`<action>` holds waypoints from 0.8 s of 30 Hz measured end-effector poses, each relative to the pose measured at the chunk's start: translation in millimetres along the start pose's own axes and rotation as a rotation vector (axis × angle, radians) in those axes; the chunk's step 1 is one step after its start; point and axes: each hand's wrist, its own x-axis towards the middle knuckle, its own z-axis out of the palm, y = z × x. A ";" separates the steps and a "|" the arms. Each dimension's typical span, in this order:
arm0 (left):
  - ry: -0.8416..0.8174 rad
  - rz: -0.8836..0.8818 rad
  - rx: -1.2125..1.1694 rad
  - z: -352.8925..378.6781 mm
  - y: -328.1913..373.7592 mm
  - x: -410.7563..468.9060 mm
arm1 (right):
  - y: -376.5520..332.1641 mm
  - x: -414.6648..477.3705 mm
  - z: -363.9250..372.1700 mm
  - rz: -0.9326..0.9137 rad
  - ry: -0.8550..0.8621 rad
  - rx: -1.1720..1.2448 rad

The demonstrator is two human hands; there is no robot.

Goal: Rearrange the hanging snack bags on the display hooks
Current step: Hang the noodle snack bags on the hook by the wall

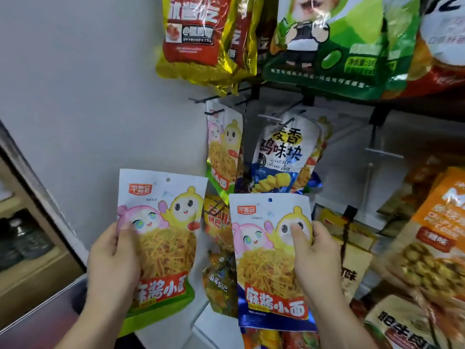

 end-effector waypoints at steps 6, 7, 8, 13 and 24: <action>0.012 0.048 0.064 -14.3 -13.6 57.7 | -24.1 27.7 36.6 -0.046 0.056 -0.138; 0.001 0.058 0.082 -13.4 -15.5 66.4 | -26.7 33.1 42.3 -0.068 0.067 -0.157; -0.008 0.073 0.098 -12.2 -18.7 74.7 | -29.4 37.2 47.3 -0.090 0.074 -0.175; -0.019 0.172 0.172 -7.3 -30.0 97.9 | -44.0 52.7 83.5 -0.130 0.102 -0.187; -0.056 0.139 0.068 -15.8 -26.0 114.5 | -95.8 88.9 164.7 -0.258 0.195 -0.096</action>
